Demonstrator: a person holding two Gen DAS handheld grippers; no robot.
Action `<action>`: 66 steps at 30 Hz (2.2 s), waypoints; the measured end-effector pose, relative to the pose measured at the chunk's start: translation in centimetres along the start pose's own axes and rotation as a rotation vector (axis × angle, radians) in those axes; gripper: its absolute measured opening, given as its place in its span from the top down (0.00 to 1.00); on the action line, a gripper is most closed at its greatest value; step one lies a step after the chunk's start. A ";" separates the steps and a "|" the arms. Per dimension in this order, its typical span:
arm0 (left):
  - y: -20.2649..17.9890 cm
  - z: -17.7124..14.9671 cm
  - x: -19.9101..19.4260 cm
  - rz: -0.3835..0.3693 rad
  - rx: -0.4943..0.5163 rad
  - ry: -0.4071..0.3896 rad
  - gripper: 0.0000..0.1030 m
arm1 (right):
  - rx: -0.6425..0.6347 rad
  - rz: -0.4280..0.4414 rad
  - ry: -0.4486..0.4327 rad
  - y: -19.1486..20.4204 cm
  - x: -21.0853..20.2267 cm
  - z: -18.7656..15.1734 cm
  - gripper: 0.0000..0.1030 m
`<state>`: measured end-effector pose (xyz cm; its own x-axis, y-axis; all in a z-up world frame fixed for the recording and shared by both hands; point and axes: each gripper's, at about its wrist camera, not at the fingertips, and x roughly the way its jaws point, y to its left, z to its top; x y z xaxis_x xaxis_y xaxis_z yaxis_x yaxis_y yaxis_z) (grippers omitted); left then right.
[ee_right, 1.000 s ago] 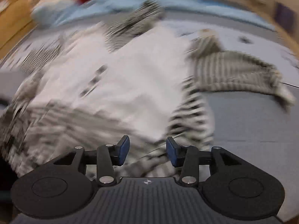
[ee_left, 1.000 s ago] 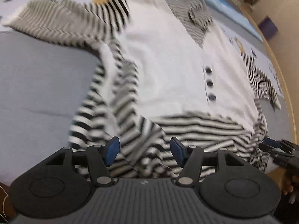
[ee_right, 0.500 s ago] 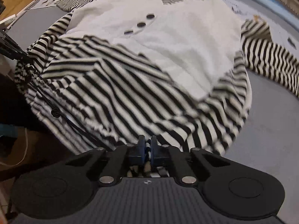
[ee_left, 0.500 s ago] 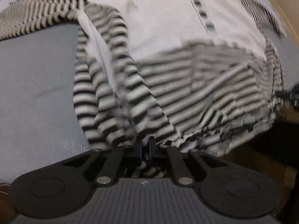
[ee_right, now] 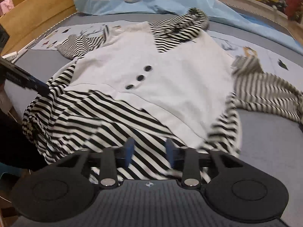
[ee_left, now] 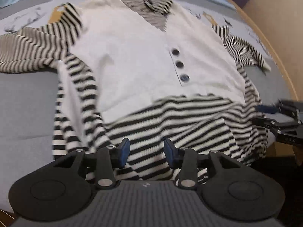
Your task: Fold small clothes
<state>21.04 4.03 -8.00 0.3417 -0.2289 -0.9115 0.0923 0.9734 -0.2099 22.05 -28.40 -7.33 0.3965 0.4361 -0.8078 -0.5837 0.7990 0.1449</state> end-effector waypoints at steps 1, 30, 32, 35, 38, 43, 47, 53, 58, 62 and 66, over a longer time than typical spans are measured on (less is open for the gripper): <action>-0.4 0.0 0.6 0.003 0.008 0.004 0.54 | -0.018 0.007 0.013 0.7 0.9 0.4 0.57; -1.0 -2.5 3.9 -0.007 0.160 0.169 0.48 | -0.116 0.211 0.095 3.2 2.7 0.1 0.79; -1.4 -1.9 3.2 -0.025 0.143 0.112 0.48 | -0.095 0.096 0.055 3.0 3.3 0.9 0.55; -2.1 -0.7 2.7 -0.050 0.098 0.041 0.48 | -0.084 0.005 0.007 2.7 4.1 1.8 0.51; -2.5 0.1 2.8 -0.044 0.073 0.011 0.48 | -0.061 0.001 0.030 3.1 5.4 2.3 0.51; -1.8 -1.2 6.0 0.096 0.112 0.226 0.48 | -0.191 0.111 0.282 5.6 7.9 -0.2 0.55; -1.6 -1.4 4.4 0.064 0.126 0.177 0.47 | -0.253 0.141 0.283 6.0 6.5 -1.5 0.55; 0.5 0.0 0.7 0.054 0.013 -0.056 0.47 | -0.149 0.074 0.136 3.6 4.3 0.1 0.57; 2.5 1.2 -2.4 0.111 -0.098 -0.271 0.46 | -0.050 0.013 0.005 2.6 4.0 2.6 0.57; 5.0 2.4 -4.3 0.169 -0.187 -0.363 0.42 | 0.019 -0.068 -0.088 1.7 3.9 4.2 0.57; 8.5 5.0 -5.4 0.240 -0.279 -0.355 0.39 | 0.118 -0.116 -0.187 0.3 3.7 5.6 0.57</action>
<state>24.63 13.43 -3.07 0.6236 0.0585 -0.7795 -0.2648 0.9540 -0.1403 27.30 -24.24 -7.07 0.5865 0.3991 -0.7048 -0.4441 0.8862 0.1323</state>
